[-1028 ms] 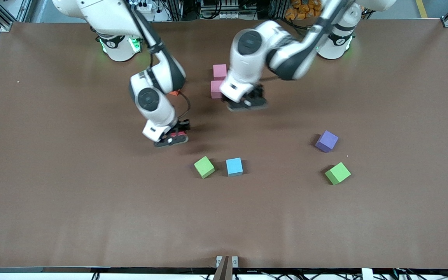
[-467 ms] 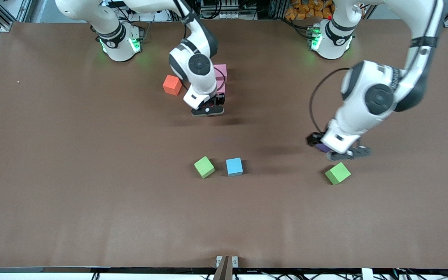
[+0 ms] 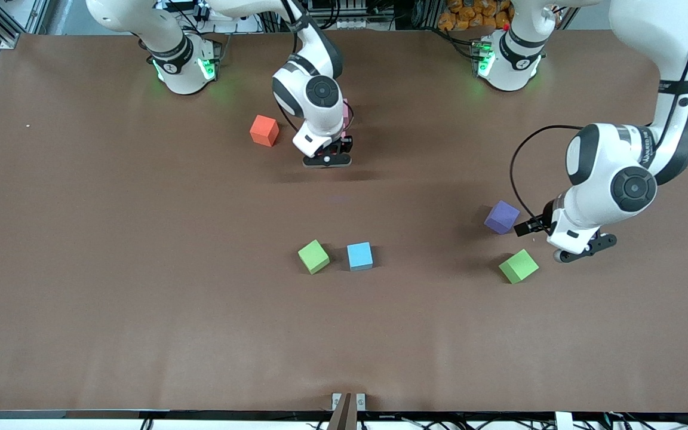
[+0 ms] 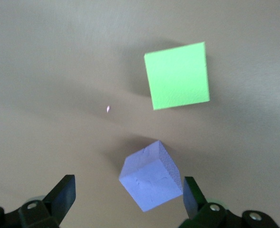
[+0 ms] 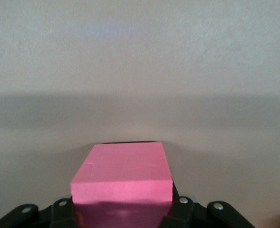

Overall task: Arrange blocks into number 1
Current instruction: 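Grasp the purple cube with the left gripper while the right gripper withdraws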

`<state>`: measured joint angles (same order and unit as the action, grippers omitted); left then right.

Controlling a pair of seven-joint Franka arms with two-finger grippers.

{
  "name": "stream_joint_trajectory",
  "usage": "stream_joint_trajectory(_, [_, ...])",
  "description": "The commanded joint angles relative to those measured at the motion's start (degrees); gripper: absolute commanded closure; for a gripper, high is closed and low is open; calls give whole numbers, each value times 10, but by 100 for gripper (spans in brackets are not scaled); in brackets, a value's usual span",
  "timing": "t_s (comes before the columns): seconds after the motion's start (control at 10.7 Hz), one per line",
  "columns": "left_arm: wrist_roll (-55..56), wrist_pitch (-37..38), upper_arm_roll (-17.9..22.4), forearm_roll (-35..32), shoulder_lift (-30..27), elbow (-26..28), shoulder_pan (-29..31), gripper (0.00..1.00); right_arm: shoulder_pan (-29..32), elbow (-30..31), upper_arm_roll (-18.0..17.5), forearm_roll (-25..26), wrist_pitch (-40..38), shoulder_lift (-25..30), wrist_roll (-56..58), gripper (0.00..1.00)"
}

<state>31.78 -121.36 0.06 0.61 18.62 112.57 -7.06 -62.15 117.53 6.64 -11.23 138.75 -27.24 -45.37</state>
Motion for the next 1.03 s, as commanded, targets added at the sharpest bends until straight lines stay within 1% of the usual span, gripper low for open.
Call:
stream_joint_trajectory(0.0, [131, -3, -1, 17, 10, 11, -17, 0, -17, -14, 5, -11, 1, -13, -25, 100])
stream_joint_trajectory(0.09, [180, -16, -1, 14, 24, 10, -20, 0, -18, -16, 5, -11, 1, -14, -26, 100])
stream_joint_trajectory(0.19, [185, -32, -1, 11, 27, 21, -20, 0, -21, -16, 5, -11, 1, -14, -34, 100])
stream_joint_trajectory(0.28, [185, -58, 0, 11, 28, 34, -18, 0, -21, -16, 5, -11, 0, -13, -42, 80])
stream_joint_trajectory(0.37, [185, -82, 0, 11, 28, 46, -18, 0, -28, -16, 6, -10, 1, -13, -61, 17])
stream_joint_trajectory(0.47, [185, -97, 0, 11, 29, 55, -18, 0, -38, -19, 6, -8, 1, -13, -83, 0])
stream_joint_trajectory(0.56, [185, -109, -1, 11, 32, 61, -18, 0, -36, -30, 7, -8, -2, -12, -84, 0])
stream_joint_trajectory(0.75, [185, -157, -1, 11, 30, 97, -19, 0, -21, -53, 10, -8, -7, -10, -78, 0])
stream_joint_trajectory(0.93, [193, -157, -1, 11, 28, 104, -19, 0, 23, -77, 10, -2, -7, -8, -47, 0])
